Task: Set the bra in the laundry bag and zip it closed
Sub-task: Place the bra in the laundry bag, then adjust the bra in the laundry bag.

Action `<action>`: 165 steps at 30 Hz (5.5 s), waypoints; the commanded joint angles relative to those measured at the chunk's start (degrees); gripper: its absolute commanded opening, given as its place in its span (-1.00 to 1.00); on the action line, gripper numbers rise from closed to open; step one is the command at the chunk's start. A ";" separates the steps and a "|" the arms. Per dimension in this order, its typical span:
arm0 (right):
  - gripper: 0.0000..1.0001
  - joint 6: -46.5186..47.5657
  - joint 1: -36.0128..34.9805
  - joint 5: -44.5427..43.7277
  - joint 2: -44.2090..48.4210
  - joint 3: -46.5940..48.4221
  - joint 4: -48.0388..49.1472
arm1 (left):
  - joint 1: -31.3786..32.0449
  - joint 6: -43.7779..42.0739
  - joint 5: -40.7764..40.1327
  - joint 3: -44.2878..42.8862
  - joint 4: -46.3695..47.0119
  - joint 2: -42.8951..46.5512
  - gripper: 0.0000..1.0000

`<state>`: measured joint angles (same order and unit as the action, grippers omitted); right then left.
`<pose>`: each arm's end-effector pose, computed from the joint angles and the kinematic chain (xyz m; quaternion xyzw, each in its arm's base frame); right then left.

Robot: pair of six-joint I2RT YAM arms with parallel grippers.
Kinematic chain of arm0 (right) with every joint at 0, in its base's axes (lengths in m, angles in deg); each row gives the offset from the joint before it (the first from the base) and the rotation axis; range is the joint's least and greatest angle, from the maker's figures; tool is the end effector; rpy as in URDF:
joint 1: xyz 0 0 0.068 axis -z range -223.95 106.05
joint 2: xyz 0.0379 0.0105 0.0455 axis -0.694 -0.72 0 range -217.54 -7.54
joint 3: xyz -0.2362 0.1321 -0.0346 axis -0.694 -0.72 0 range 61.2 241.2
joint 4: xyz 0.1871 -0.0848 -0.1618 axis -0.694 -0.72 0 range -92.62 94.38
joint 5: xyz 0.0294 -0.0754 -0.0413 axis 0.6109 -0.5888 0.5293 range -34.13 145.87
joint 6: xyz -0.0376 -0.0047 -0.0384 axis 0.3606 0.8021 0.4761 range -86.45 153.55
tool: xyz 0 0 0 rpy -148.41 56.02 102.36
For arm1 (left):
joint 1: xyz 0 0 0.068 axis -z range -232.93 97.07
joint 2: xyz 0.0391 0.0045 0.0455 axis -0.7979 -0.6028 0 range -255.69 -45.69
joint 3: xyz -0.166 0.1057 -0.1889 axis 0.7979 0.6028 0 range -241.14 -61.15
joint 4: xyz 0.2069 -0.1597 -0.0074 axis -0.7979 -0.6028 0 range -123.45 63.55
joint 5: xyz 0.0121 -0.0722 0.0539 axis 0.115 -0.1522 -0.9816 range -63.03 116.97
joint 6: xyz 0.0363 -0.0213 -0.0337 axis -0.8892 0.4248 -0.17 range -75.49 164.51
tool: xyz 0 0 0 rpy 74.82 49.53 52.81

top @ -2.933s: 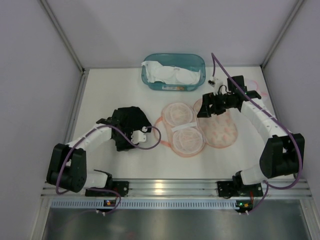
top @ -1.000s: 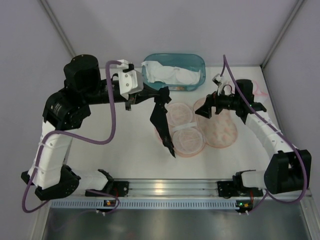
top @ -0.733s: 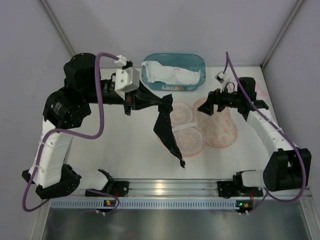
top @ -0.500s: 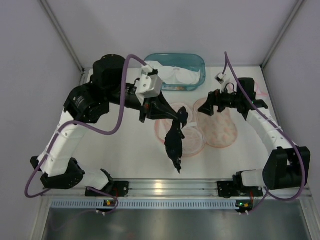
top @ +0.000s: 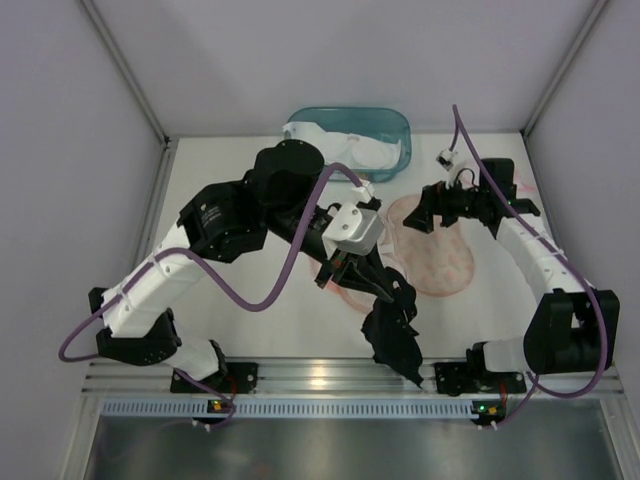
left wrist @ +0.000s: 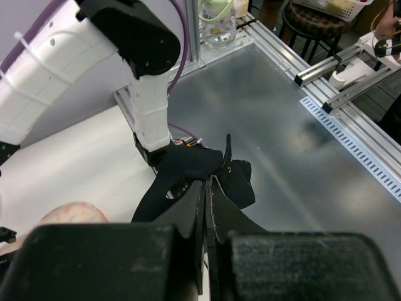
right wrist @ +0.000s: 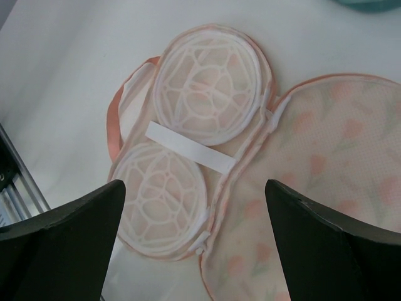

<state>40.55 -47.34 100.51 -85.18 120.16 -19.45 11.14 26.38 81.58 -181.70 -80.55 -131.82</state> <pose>0.2861 0.0420 0.2827 -0.2290 0.8294 0.3358 0.3832 0.0874 -0.2459 0.5331 0.6766 0.3738 -0.5450 0.3248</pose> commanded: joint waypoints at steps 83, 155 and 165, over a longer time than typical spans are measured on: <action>-0.44 -1.73 -8.73 -9.49 -26.33 -0.86 8.10 | -29.71 -31.44 -28.94 17.19 34.24 -24.52 -1.00; -0.45 -7.71 -6.36 -21.53 -25.18 -1.04 7.84 | -32.08 -0.58 -32.99 11.57 20.36 -32.87 -0.37; -0.53 -8.06 -6.36 -21.70 -26.06 0.37 5.03 | -32.26 -6.04 -25.87 8.85 20.36 -39.64 -0.37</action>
<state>31.63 -53.88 79.50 -109.10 119.48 -12.41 -21.25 22.90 51.94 -169.37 -61.10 -171.45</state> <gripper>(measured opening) 0.240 0.310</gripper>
